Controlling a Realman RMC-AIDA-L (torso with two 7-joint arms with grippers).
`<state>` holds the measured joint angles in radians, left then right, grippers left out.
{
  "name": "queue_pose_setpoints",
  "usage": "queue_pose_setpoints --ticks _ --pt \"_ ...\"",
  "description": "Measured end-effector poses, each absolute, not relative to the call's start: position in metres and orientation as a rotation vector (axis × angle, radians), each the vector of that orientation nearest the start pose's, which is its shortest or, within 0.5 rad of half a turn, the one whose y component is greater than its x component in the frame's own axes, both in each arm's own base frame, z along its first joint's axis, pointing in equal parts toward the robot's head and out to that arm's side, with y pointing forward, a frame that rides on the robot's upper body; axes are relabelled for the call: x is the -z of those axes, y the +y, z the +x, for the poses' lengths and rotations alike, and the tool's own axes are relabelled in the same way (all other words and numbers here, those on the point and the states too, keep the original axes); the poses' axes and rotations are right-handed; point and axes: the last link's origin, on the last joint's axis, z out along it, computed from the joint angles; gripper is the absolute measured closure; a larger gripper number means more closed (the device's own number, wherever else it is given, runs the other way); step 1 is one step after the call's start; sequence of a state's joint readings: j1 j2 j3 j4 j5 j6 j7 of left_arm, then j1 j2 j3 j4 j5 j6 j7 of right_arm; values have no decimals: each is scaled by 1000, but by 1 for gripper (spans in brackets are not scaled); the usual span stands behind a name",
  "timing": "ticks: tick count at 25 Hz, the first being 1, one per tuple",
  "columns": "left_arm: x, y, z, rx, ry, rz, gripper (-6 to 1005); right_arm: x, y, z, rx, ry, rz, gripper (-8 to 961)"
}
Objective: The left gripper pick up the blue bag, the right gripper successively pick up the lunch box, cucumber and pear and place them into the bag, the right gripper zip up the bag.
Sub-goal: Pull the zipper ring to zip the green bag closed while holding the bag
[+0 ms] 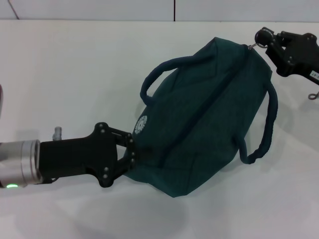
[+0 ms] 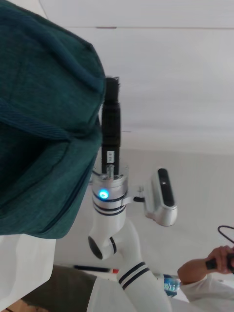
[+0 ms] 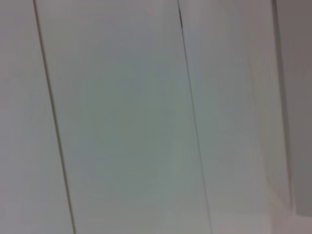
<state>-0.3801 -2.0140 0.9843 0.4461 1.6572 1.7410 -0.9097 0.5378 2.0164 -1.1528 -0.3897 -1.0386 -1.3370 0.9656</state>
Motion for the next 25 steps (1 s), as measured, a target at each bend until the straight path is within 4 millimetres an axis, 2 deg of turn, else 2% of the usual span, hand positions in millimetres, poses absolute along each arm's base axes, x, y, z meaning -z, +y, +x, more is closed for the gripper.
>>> queue_pose_setpoints --ticks 5,13,20,23,25 --pt "16 258 -277 1006 -234 -2779 926 3 365 238 -1063 422 -2303 939" --pt "7 256 -284 1032 -369 -2717 926 13 358 231 -1070 398 -2385 939" --pt "-11 257 -288 1108 -536 -2615 803 14 357 228 -1081 387 -2399 938" --pt "-26 257 -286 1157 -554 -2588 751 14 356 229 -1086 387 -2400 938" --pt "-36 257 -284 1183 -557 -2580 655 14 355 229 -1087 386 -2399 938"
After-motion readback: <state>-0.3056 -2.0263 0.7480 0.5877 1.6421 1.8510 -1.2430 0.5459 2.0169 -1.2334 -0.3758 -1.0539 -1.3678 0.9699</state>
